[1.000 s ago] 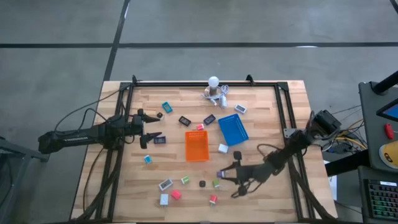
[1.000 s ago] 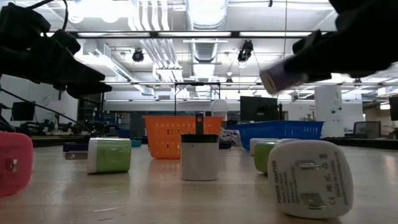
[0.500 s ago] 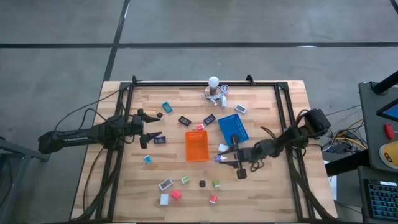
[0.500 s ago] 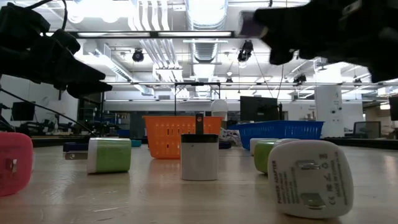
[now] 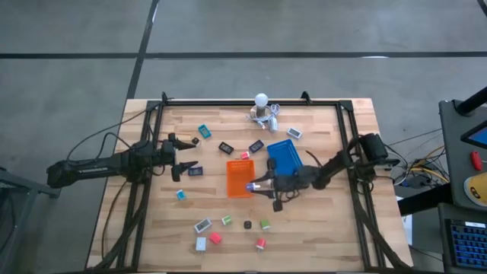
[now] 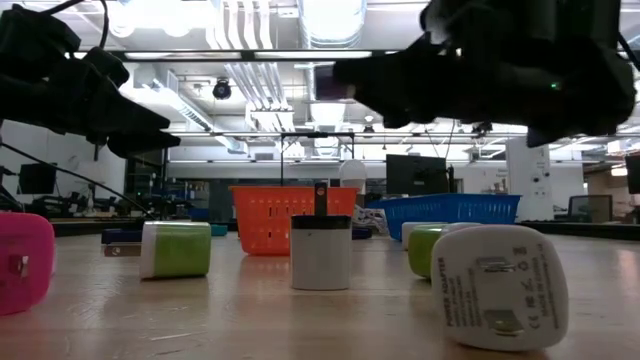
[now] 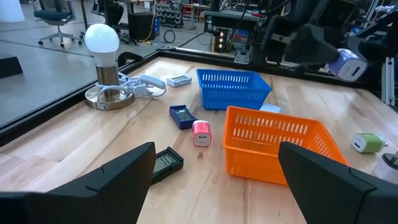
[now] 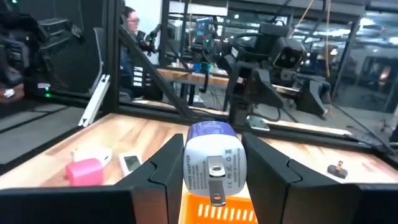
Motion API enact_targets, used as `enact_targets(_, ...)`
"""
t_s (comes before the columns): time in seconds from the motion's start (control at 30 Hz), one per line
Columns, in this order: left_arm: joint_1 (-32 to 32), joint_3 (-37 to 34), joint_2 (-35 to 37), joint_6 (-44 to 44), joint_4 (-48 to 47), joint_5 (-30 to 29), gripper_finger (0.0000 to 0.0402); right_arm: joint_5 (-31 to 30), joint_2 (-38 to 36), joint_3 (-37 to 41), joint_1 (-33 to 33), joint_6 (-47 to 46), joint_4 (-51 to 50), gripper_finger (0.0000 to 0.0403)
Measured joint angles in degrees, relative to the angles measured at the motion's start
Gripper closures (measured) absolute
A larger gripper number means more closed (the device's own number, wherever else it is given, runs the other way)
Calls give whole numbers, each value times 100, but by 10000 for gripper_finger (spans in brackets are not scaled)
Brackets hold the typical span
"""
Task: Pick & Place Office items
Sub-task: Put the violet charger adapter into the orange bin
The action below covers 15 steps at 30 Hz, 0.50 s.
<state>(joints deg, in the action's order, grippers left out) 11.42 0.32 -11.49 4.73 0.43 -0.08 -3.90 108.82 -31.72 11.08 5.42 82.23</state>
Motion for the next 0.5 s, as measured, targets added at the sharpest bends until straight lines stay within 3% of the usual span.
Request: enact_targets(0.5,1,0,-35,-2,-2,-1,55,537,-84,-1440,-602,-226,-3289,279)
